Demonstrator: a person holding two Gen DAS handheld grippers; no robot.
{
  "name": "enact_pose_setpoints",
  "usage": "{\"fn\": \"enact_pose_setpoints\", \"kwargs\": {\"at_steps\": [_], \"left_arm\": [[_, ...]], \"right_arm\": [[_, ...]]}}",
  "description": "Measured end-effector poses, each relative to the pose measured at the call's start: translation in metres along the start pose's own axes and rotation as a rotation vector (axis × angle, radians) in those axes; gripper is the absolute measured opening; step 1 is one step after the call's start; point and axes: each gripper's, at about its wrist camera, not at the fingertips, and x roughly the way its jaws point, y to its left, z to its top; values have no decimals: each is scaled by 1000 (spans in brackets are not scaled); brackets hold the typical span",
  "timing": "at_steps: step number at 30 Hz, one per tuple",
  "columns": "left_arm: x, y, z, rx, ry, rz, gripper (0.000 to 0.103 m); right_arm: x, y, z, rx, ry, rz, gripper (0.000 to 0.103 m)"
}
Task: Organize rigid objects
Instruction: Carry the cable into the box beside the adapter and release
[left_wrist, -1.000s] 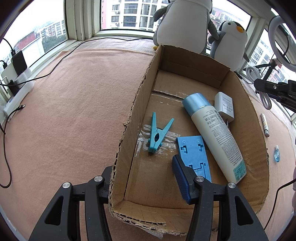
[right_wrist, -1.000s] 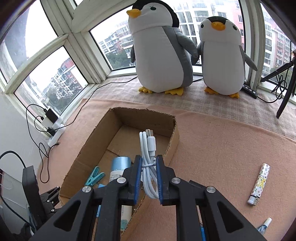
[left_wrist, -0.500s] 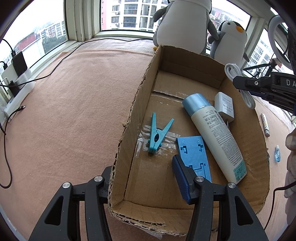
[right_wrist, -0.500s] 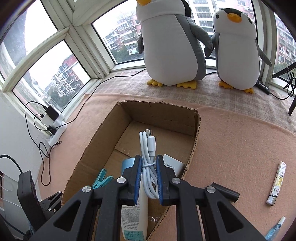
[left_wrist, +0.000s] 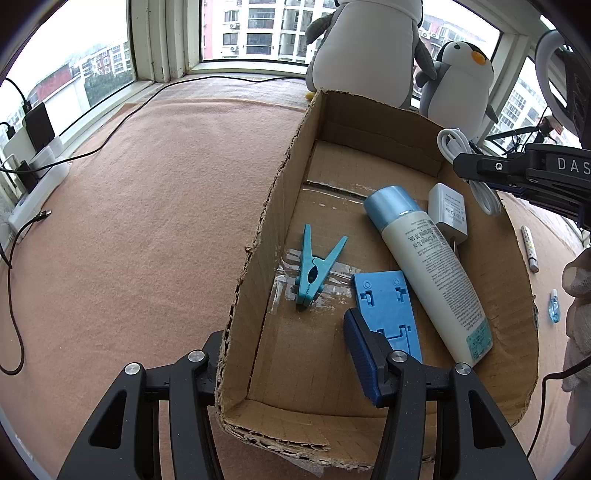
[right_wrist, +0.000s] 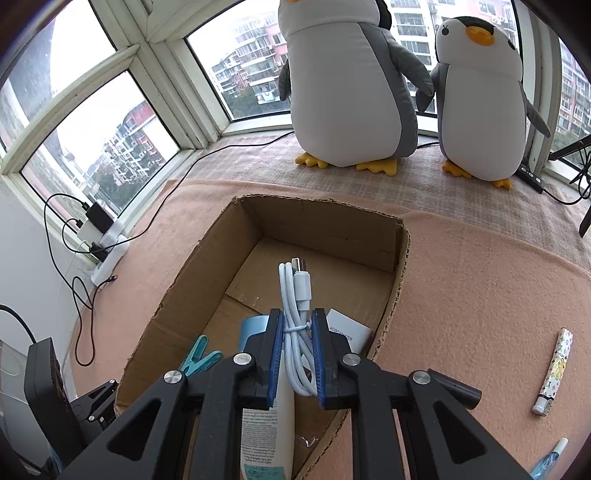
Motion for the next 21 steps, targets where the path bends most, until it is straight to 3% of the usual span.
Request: {"fn": "enact_pose_setpoints", "kwargs": {"at_steps": [1,2,3,5,6,21], "left_arm": [[0,0,0,0,0,0,57],[0,0,0,0,0,0,57],[0,0,0,0,0,0,57],[0,0,0,0,0,0,57],[0,0,0,0,0,-1,57],[0,-1,0,3,-2,1,57]], "right_arm": [[-1,1,0,-3,-3,-4,16],[-1,1,0,-3,-6,-4,27],[-2,1,1,0,-8,1,45],[-6,1,1,7,-36,6,64],[-9,1,1,7,-52,-1,67],[-24,-8,-1,33,-85,-28,68]]}}
